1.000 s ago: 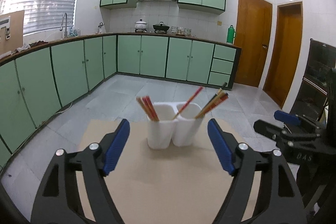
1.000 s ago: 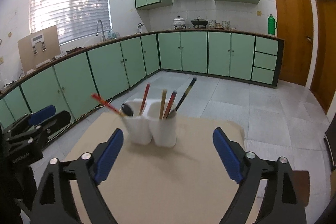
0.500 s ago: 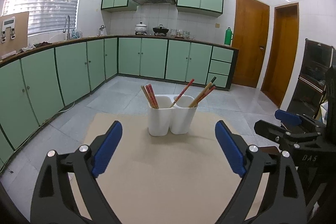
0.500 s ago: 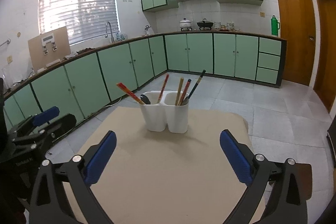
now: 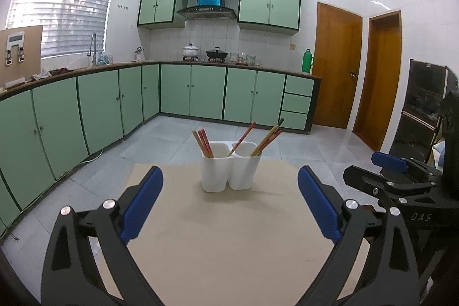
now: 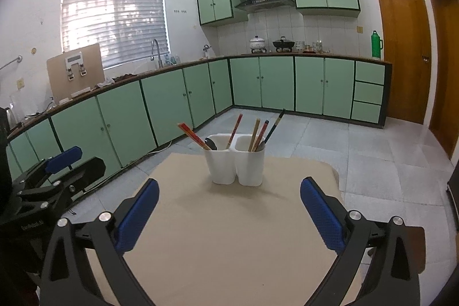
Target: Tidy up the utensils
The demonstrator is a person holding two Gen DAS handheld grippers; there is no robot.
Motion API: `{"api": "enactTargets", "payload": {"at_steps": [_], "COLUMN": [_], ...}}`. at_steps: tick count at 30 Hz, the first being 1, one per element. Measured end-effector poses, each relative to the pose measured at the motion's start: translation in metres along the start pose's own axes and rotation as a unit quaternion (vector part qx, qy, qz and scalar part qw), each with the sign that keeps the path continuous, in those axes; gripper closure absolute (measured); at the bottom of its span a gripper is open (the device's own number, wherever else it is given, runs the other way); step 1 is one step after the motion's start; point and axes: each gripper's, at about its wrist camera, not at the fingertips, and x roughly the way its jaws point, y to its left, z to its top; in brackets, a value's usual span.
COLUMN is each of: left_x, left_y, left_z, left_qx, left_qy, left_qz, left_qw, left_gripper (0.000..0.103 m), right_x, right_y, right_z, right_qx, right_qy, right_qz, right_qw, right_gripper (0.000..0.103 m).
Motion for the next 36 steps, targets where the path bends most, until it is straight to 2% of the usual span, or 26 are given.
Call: {"api": "enactTargets", "payload": {"at_steps": [17, 36], "left_x": [-0.032, -0.035], "left_y": [-0.002, -0.001], "left_z": [0.003, 0.003], "left_qx": [0.007, 0.006], "left_qy": [-0.026, -0.030], "left_qz": [0.006, 0.012], "left_qw": [0.9996, 0.9995], "left_gripper": [0.011, 0.011], "right_x": [-0.030, -0.034], "right_y": [0.015, 0.017], "right_z": [0.008, 0.008], "right_qx": [-0.014, -0.016], "right_qy": [-0.028, -0.036], "right_qz": [0.003, -0.006], "right_qw": [0.999, 0.999], "right_gripper": [0.006, 0.006]}}
